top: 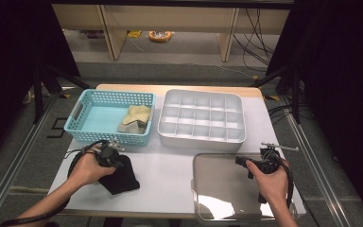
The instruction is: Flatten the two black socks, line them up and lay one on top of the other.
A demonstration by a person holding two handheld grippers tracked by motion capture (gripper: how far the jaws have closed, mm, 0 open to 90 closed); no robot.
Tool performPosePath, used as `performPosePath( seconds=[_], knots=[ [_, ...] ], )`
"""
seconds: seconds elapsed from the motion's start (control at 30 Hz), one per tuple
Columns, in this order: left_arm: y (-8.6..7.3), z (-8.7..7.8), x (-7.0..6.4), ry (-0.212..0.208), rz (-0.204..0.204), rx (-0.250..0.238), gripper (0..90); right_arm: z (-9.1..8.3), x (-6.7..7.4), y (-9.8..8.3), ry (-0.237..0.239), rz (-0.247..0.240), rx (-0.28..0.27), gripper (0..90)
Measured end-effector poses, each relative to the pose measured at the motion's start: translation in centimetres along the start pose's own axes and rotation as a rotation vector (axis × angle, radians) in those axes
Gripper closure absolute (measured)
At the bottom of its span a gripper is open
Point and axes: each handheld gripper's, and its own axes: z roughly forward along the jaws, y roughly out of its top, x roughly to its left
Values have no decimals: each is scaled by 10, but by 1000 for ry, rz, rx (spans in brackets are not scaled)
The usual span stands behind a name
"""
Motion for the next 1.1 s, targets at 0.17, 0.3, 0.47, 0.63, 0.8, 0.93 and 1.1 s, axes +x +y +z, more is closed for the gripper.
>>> performPosePath(
  seconds=[0.17, 0.3, 0.47, 0.63, 0.8, 0.93, 1.1],
  knots=[
    [-2, -3, 1, -13, -19, -11, 893, 1, 0, 0, -7, -4, 2, 665],
    [0, -12, 2, -14, -39, -40, 895, 0, 3, 0, 1, 15, 9, 665],
    [0, -25, 10, 34, -49, -63, 895, -1, 3, 0, 1, 10, 11, 664],
    [-7, -25, 27, 102, -92, -47, 895, -2, 3, 0, -10, 14, 10, 664],
    [-14, -19, 37, 138, -117, -27, 895, -1, 3, 0, -11, 22, 14, 663],
    [-14, -15, 35, 129, -113, -29, 894, 1, 2, 0, 6, 4, 9, 662],
    [-12, -15, 36, 121, -111, -30, 883, 1, 4, 0, -8, 16, 17, 660]
  ],
)
